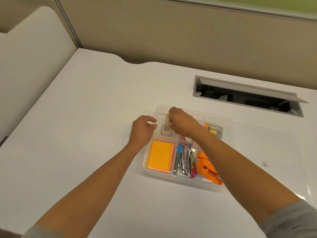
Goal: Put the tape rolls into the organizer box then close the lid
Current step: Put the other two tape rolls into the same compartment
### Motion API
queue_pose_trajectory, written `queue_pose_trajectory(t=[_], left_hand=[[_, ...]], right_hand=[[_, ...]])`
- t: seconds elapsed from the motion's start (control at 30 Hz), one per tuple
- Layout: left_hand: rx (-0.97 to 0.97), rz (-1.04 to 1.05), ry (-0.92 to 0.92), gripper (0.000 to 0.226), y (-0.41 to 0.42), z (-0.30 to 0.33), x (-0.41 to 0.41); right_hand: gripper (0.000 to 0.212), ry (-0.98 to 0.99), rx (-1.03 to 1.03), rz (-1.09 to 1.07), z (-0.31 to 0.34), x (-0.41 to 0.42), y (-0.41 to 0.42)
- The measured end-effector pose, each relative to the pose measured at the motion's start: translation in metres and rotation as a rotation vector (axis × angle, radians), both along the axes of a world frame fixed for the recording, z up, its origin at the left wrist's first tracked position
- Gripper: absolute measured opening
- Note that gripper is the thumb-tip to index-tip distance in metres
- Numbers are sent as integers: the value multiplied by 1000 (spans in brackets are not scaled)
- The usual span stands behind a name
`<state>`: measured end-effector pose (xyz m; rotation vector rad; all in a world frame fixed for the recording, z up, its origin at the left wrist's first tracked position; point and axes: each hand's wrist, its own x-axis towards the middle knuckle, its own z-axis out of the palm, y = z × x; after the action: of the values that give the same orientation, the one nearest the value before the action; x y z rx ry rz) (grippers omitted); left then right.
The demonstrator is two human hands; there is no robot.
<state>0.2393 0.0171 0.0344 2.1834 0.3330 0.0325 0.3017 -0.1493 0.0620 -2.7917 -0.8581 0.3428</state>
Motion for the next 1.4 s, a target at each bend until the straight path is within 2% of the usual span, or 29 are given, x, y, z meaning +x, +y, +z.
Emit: queue_pose_trajectory(t=[0.23,0.47,0.7,1.07,1.4], left_hand=[[-6,-17,-29,13,0,2,-2],[-11,-9,-27,13,0,2,-3],[-2,-17,-26,14,0,1,-1],[1,-21,-50,14,1,0,-2],[-5,-23,-37,17,1,1,-3]], right_hand=[[37,-132,-154,106,-10,5,-2],[32,-303,-199,121,-9,5,1],[20,-373,-286,103,-10,0,6],[16,-297,-418,27,-10,6,17],[19,-225,-437,9,-15,11,15]])
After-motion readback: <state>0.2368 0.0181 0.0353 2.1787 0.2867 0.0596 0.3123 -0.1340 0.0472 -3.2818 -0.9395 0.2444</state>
